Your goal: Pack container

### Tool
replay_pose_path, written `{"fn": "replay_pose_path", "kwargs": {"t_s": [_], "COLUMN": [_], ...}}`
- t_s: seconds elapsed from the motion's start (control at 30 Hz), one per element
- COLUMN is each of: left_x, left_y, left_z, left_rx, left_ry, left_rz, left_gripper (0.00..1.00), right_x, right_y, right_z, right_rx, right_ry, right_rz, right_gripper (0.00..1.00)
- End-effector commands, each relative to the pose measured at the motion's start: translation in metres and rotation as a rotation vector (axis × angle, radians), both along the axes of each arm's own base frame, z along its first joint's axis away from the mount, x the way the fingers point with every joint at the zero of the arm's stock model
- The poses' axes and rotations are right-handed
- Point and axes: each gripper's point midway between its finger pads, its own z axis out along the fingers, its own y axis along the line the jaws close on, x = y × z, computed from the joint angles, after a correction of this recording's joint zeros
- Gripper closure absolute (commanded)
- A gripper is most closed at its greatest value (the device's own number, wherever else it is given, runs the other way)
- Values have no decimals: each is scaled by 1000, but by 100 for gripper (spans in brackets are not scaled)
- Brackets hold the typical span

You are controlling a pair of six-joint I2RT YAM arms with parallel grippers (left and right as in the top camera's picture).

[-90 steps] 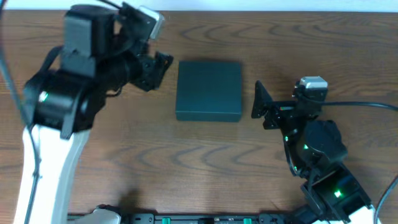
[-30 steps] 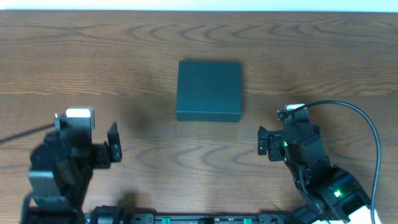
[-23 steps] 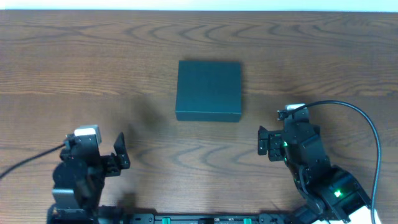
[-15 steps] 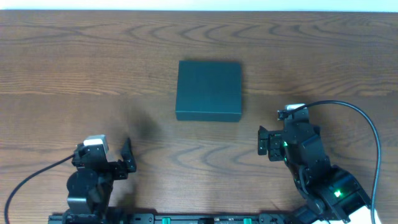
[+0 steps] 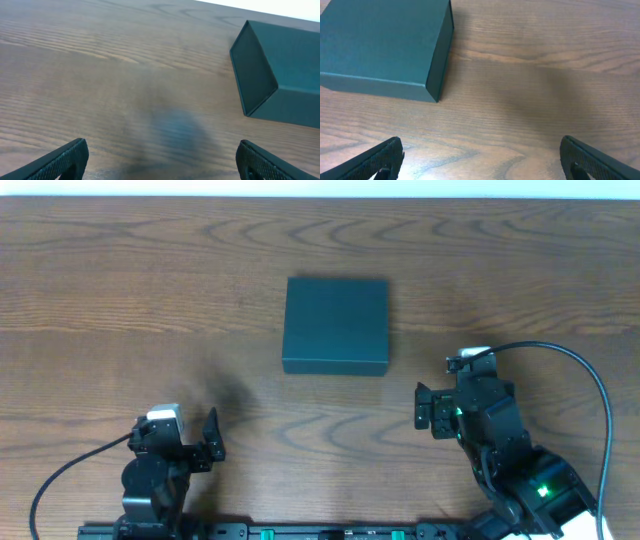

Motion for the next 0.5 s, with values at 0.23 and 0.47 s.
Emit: {"fn": "replay_pose_path", "kwargs": {"t_s": [0.23,0.47], "left_x": [2,2], "left_y": [-2,-2], "left_z": [-25,-25], "left_rx": [-9,-9], "left_ry": [37,39], "left_rz": [-6,-3], "left_gripper": [5,5], "right_x": [2,2], "right_y": [-3,-3], "right_z": [5,5], "right_rx": [-6,-6], "right_ry": [-15,-15], "right_rz": [-9,-9], "right_gripper": [1,1]}}
